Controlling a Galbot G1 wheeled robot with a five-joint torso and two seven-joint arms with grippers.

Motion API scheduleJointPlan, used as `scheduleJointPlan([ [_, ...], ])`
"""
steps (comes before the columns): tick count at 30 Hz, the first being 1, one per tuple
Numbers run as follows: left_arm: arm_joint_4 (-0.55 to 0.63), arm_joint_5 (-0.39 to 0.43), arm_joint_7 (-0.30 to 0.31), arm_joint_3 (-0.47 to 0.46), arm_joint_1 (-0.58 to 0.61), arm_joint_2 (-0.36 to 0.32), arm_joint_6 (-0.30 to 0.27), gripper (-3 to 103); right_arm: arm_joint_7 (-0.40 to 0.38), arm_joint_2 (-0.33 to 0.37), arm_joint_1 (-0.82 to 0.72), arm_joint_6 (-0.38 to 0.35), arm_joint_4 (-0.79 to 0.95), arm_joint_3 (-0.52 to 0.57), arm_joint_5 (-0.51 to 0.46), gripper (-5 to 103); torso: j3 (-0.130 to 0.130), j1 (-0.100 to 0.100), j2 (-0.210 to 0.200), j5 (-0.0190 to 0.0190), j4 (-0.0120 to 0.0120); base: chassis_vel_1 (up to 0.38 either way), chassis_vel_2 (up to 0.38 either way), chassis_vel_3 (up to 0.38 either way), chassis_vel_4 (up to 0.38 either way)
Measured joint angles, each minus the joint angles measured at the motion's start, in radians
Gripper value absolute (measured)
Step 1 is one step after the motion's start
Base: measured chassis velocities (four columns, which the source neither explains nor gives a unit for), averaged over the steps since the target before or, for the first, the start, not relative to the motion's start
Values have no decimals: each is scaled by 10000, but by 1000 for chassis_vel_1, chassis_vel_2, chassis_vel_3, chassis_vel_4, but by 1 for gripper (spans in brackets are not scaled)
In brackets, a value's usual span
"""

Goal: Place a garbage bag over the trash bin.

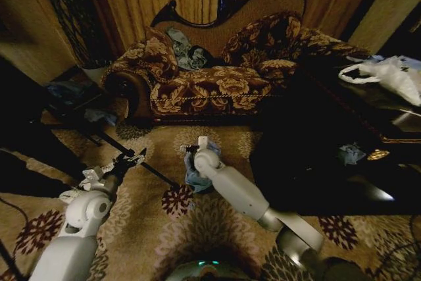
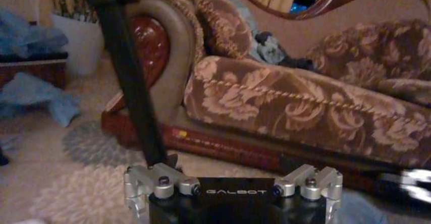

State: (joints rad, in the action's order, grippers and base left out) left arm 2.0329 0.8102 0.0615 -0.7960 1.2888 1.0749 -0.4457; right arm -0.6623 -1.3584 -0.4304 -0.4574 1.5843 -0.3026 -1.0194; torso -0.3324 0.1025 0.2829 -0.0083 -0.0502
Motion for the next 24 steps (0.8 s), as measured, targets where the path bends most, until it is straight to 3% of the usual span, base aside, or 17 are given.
scheduleJointPlan([
  [2,-294,122,-356,251,-595,-256,26,100,1024,1234,-610,526,1098,367,368,100,0,0,0,0,-10,0,0,0,0],
  [3,-294,122,-356,251,-595,-256,26,100,1024,1234,-610,526,1098,367,368,100,0,0,0,0,-10,0,0,0,0],
  [5,-999,-85,-1275,878,-1638,-534,383,100,2470,2441,-1627,1830,1947,860,1415,100,0,0,0,2,-12,0,0,0,0],
  [7,-1219,-252,-1557,1077,-1872,-592,562,100,2789,2639,-1899,2090,2083,1019,1648,100,1,0,1,4,-15,0,0,0,0],
  [8,-1935,-882,-2322,1621,-2444,-732,1102,100,3602,2978,-2667,2755,2301,1506,2156,100,0,0,0,2,-13,0,0,0,0],
  [10,-2827,-1809,-3521,2242,-3018,-881,1736,100,4338,3095,-3611,3421,2347,2116,2744,100,0,1,0,-2,-13,0,0,0,0],
  [11,-2827,-1809,-3521,2242,-3018,-881,1736,100,4338,3095,-3611,3421,2347,2116,2744,100,0,1,0,-2,-13,0,0,0,0],
  [12,-3343,-2209,-4229,2510,-3233,-982,2055,100,4725,3048,-4023,3701,2323,2417,2964,100,0,1,0,-1,-15,0,0,0,0],
  [14,-4004,-2615,-5077,2800,-3366,-1178,2322,100,5250,2823,-4301,4154,1986,2625,3256,100,1,0,0,-2,-10,0,0,0,0],
  [17,-4746,-2704,-5640,3230,-3648,-1293,2573,100,5666,2650,-4469,4510,1619,2745,3493,100,0,0,0,3,11,0,0,0,0],
  [20,-5401,-2708,-5972,3621,-4073,-1291,2652,100,5741,2628,-4677,4609,1581,2925,3522,100,0,1,0,-8,0,0,0,0,0],
  [22,-6999,-2710,-6748,4108,-5094,-1141,3022,100,5844,2647,-5009,4775,1535,3254,3523,100,0,1,0,-5,-8,0,0,0,0],
  [24,-7402,-2710,-7081,4195,-5365,-1097,3158,100,5869,2657,-5068,4810,1507,3338,3525,100,0,1,0,-3,-9,0,0,0,0],
])
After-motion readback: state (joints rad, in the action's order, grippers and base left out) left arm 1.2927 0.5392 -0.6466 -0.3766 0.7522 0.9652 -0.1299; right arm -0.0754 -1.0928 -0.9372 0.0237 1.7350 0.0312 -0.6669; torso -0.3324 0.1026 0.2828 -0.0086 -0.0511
